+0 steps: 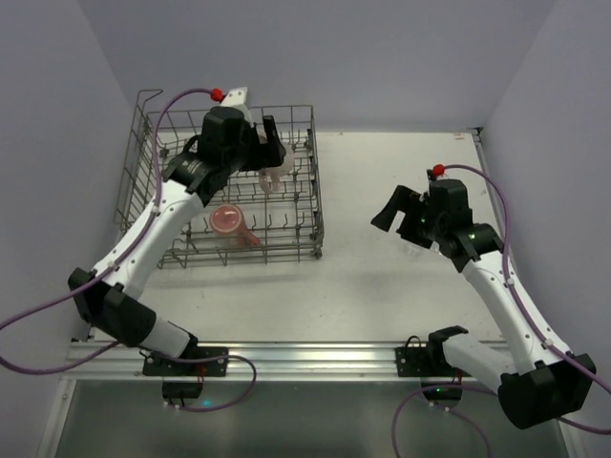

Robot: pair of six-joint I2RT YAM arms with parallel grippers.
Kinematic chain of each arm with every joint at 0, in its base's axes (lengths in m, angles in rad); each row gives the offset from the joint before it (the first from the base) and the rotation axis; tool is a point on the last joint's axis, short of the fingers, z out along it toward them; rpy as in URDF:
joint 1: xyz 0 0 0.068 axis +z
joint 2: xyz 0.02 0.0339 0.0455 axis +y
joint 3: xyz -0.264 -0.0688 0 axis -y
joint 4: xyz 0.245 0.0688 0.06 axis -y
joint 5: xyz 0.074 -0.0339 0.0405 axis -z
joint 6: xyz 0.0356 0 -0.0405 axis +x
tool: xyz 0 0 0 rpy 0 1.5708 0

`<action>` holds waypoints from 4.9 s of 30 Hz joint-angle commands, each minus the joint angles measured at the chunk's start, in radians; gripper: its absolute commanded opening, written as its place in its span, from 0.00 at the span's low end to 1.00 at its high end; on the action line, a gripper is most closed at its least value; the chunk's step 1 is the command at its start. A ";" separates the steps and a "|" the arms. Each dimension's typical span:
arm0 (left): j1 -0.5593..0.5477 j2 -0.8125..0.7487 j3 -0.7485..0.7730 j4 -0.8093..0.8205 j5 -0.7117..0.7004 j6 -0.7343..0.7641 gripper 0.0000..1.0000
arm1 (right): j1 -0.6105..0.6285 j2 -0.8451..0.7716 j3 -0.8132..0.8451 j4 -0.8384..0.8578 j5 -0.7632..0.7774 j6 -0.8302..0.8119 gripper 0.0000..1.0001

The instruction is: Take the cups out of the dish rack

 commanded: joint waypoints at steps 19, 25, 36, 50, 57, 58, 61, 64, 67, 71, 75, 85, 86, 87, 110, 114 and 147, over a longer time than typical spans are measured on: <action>-0.004 -0.526 -0.784 1.246 0.382 -0.417 0.00 | 0.098 -0.013 -0.518 1.661 -0.597 0.779 0.89; -0.007 -0.540 -0.869 1.391 0.378 -0.554 0.00 | 0.213 0.140 -0.492 1.882 -0.524 0.767 0.87; -0.015 -0.543 -0.945 1.467 0.365 -0.640 0.00 | 0.273 0.310 -0.388 2.042 -0.507 0.778 0.82; -0.020 -0.508 -0.980 1.555 0.401 -0.691 0.00 | 0.336 0.427 -0.242 1.957 -0.542 0.752 0.73; -0.023 -0.505 -0.994 1.580 0.401 -0.717 0.00 | 0.364 0.473 -0.216 1.960 -0.533 0.726 0.70; -0.023 -0.505 -0.995 1.581 0.401 -0.718 0.00 | 0.370 0.482 -0.215 1.968 -0.533 0.724 0.68; -0.024 -0.505 -1.003 1.590 0.398 -0.729 0.00 | 0.374 0.496 -0.199 1.981 -0.533 0.721 0.65; -0.024 -0.503 -1.009 1.596 0.396 -0.738 0.00 | 0.380 0.518 -0.183 2.003 -0.534 0.726 0.62; -0.023 -0.499 -1.015 1.604 0.393 -0.746 0.00 | 0.390 0.533 -0.170 2.012 -0.540 0.727 0.61; -0.024 -0.485 -1.017 1.624 0.396 -0.760 0.00 | 0.394 0.547 -0.153 2.008 -0.547 0.727 0.57; -0.024 -0.483 -1.023 1.629 0.396 -0.764 0.00 | 0.394 0.550 -0.149 2.003 -0.544 0.730 0.48; -0.024 -0.480 -1.043 1.629 0.391 -0.774 0.00 | 0.394 0.534 -0.141 1.965 -0.540 0.709 0.36; -0.024 -0.480 -1.044 1.629 0.390 -0.772 0.00 | 0.394 0.536 -0.135 1.957 -0.545 0.709 0.30; -0.024 -0.480 -1.043 1.629 0.390 -0.772 0.00 | 0.394 0.537 -0.130 1.934 -0.553 0.706 0.16; -0.015 -0.511 -0.960 1.494 0.557 -0.558 1.00 | 0.399 0.410 -0.184 1.759 -0.545 0.557 0.00; 0.011 -0.541 -0.952 1.478 0.594 -0.525 1.00 | 0.396 0.392 -0.207 1.761 -0.544 0.558 0.00; 0.119 -0.368 -1.002 1.909 0.994 -0.735 1.00 | 0.209 0.364 -0.266 2.003 -0.771 0.809 0.00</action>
